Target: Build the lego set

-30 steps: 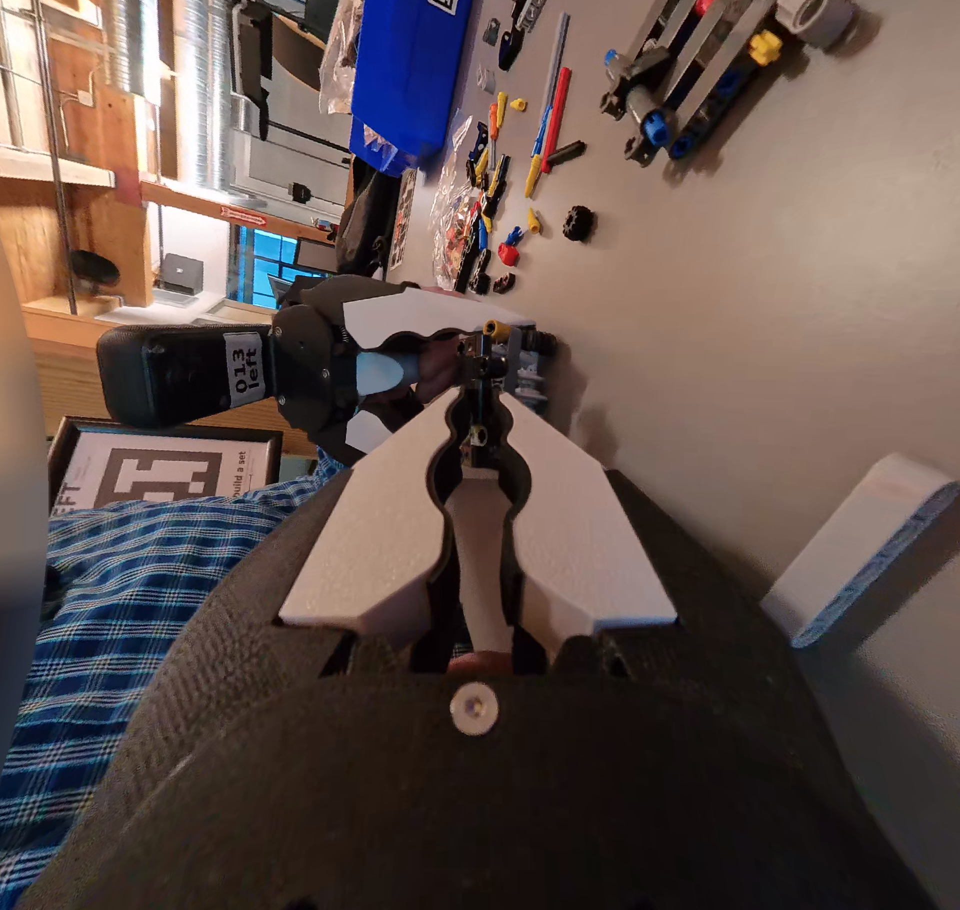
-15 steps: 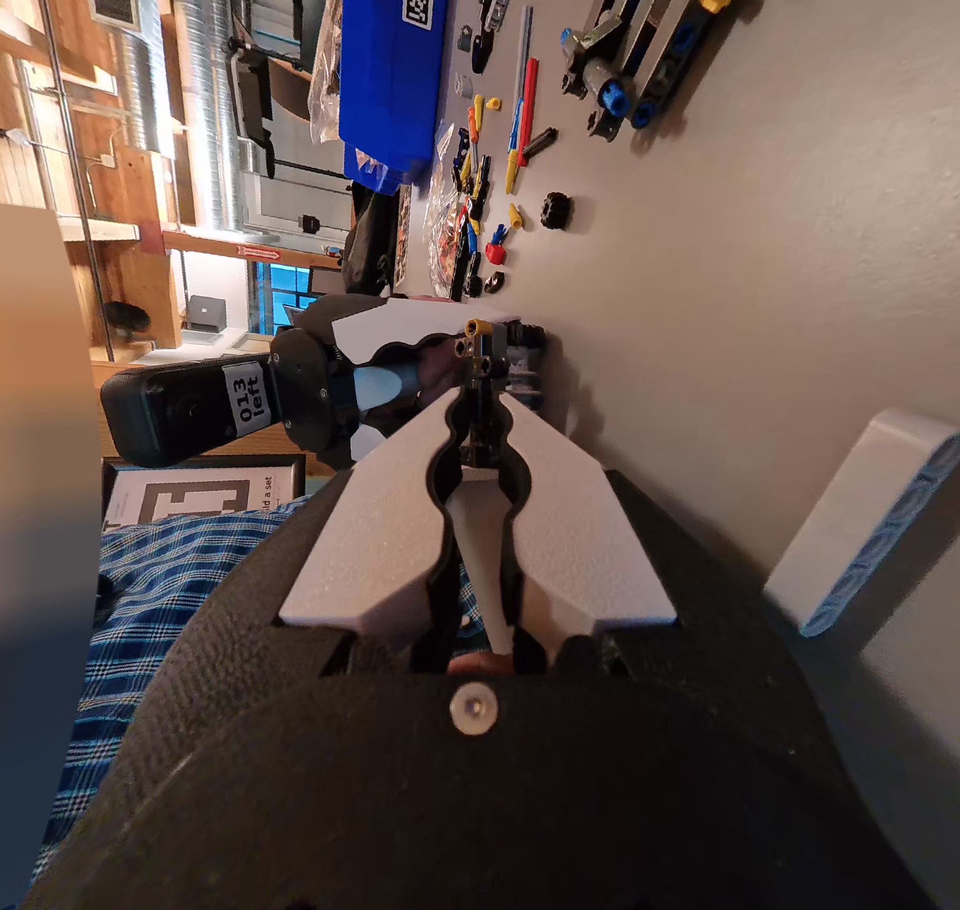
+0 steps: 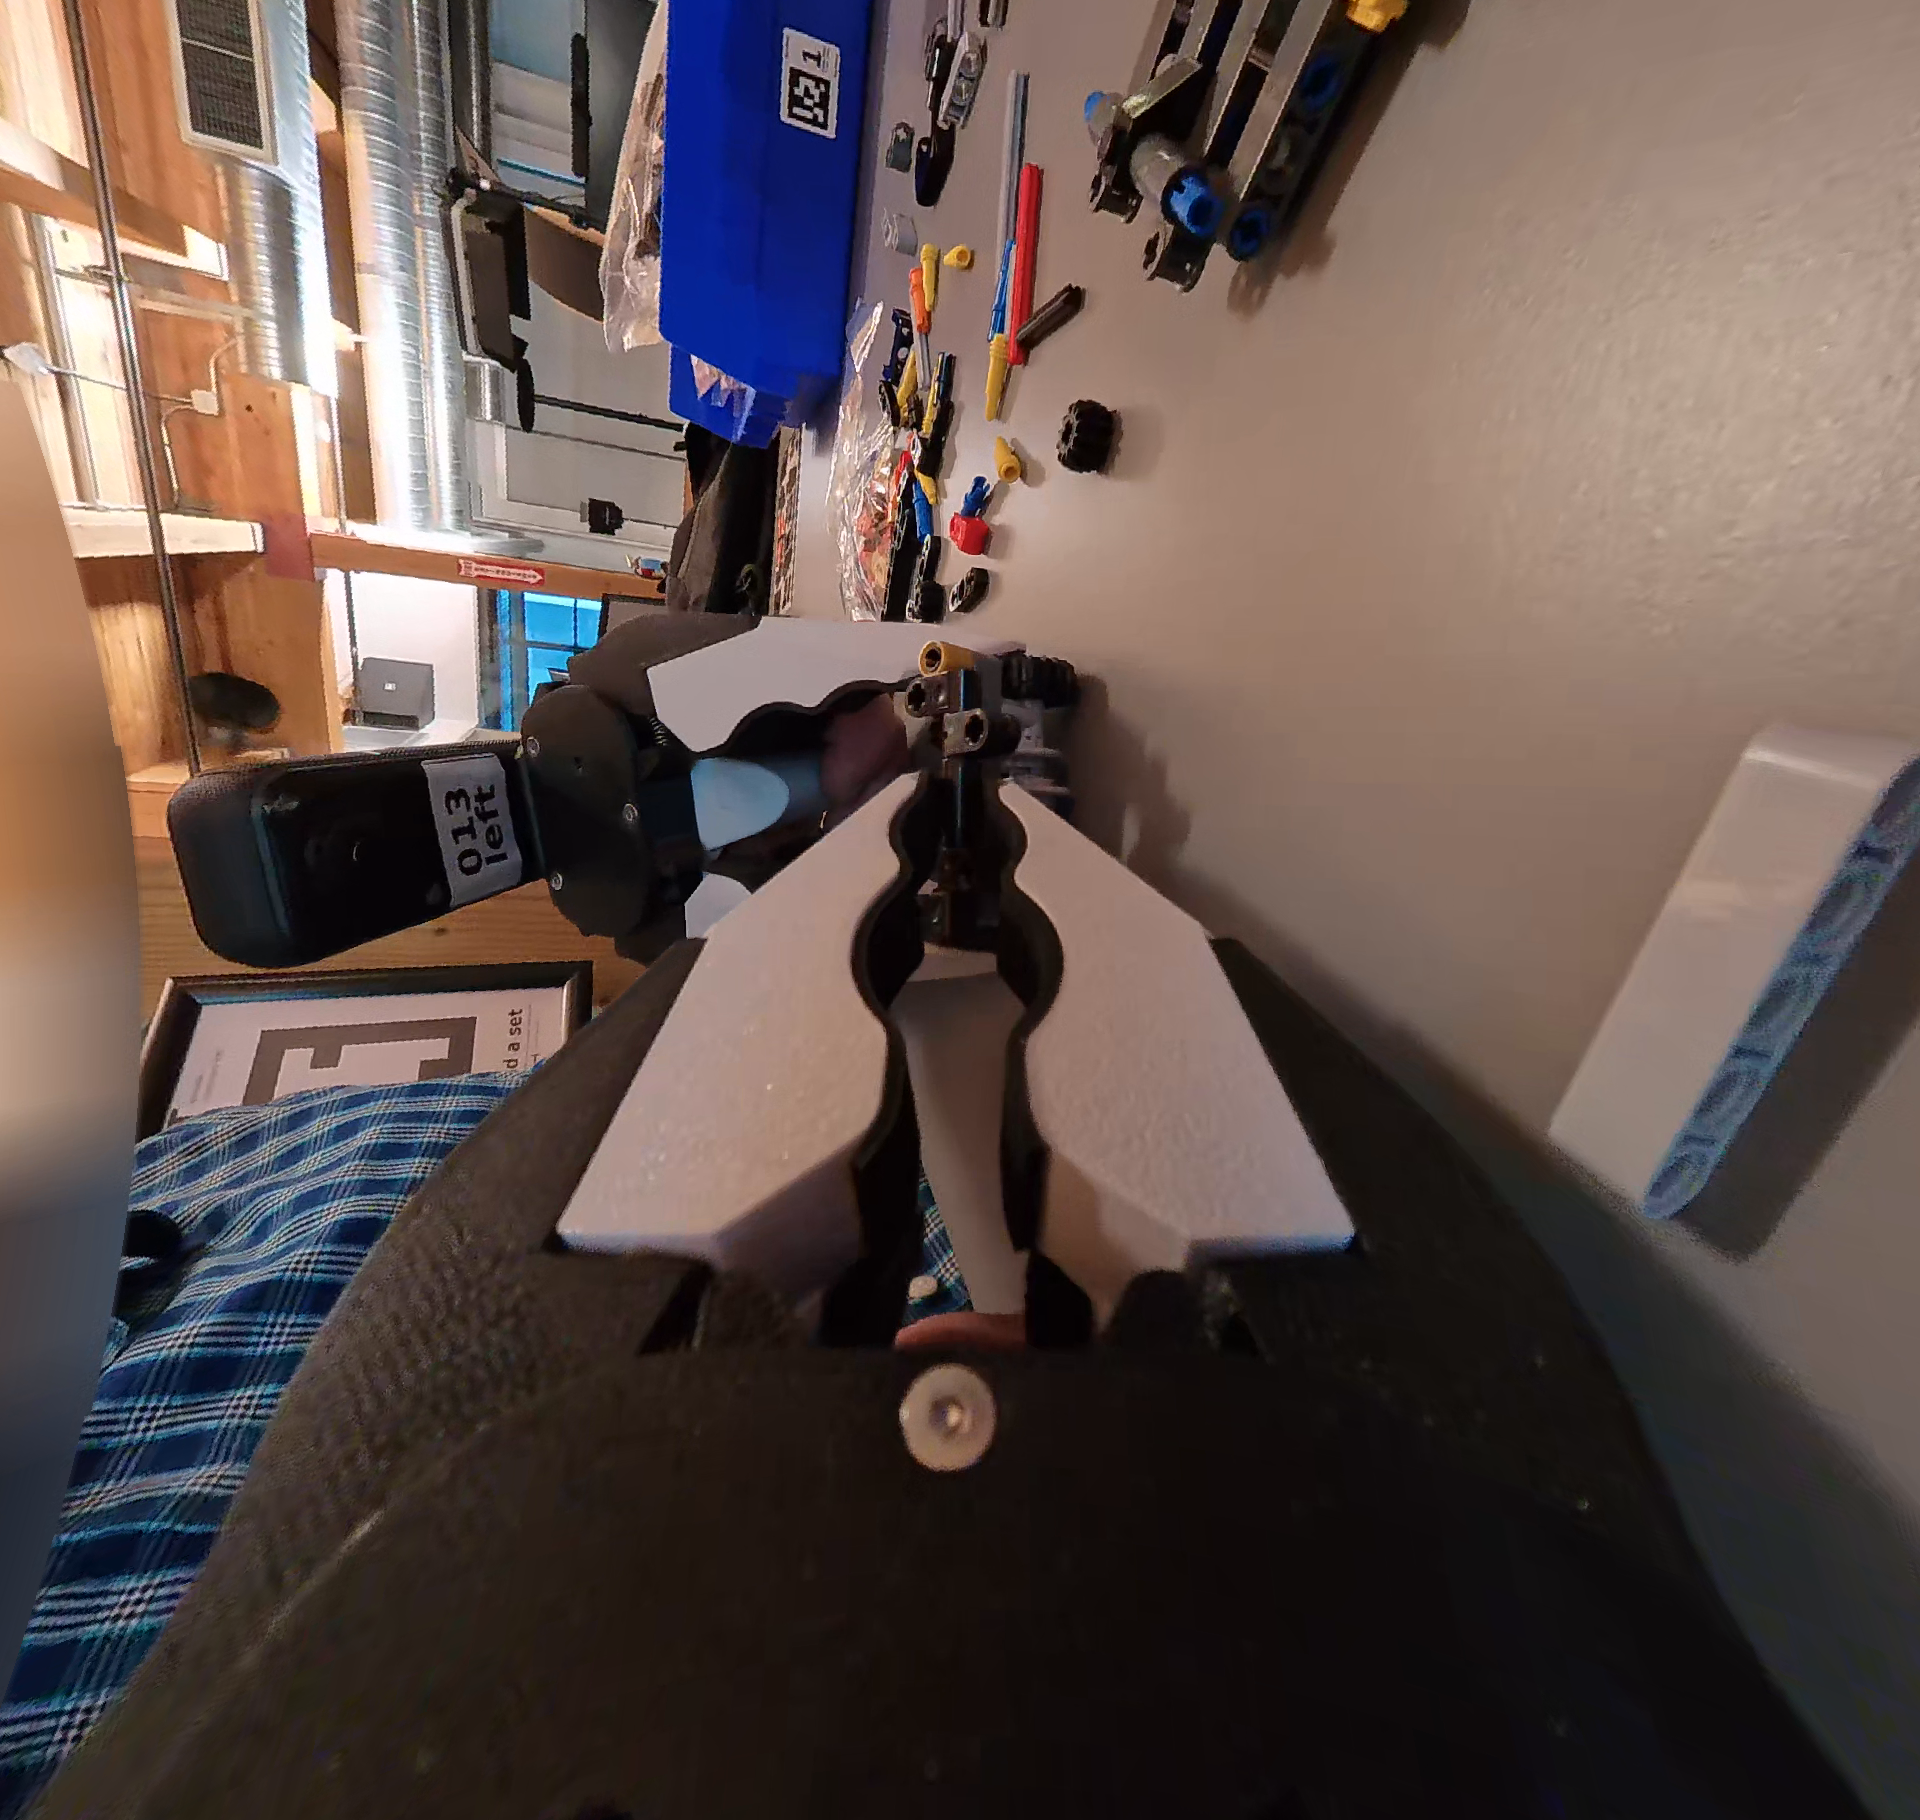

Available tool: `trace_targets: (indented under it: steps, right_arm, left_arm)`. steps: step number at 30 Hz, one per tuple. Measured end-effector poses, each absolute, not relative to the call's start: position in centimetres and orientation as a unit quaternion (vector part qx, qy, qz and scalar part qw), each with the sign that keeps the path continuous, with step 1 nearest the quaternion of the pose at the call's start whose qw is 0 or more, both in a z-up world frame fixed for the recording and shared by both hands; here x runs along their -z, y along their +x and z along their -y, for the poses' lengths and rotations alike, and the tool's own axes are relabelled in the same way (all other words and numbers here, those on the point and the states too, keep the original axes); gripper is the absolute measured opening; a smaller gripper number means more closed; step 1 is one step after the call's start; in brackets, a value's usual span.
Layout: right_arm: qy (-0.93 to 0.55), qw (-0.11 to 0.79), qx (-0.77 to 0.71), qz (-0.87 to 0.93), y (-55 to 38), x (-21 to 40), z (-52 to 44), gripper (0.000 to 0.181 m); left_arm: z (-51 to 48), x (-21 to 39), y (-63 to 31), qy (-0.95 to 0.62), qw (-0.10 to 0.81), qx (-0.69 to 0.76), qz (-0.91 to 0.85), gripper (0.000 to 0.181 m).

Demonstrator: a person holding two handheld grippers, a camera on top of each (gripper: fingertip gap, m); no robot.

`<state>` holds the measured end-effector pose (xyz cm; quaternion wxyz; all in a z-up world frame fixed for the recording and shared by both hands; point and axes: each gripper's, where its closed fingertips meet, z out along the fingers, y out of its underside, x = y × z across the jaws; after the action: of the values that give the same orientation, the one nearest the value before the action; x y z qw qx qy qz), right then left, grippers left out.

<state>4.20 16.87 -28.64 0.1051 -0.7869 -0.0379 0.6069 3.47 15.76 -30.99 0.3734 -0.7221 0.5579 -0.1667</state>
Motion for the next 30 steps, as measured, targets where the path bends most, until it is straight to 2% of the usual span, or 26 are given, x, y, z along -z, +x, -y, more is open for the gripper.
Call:
trace_targets:
  steps: [5,11,19,30]
  right_arm:
    - [-0.789,0.109,-0.602,0.049,4.1,28.6,-16.7,0.006]
    - [-0.786,0.129,-0.601,0.066,4.4,28.2,-17.1,0.026]
    - [-0.798,0.134,-0.579,0.096,4.0,28.6,-18.7,0.016]
    - [-0.801,0.142,-0.570,0.116,3.7,28.6,-18.5,0.013]
  left_arm:
    - [-15.8,31.0,3.5,-0.721,0.375,0.166,-0.559,0.061]
    - [-15.7,30.9,3.5,-0.720,0.377,0.164,-0.559,0.061]
    - [-15.7,31.0,3.5,-0.721,0.376,0.166,-0.559,0.061]
    - [-15.7,31.1,3.5,-0.722,0.371,0.170,-0.559,0.061]
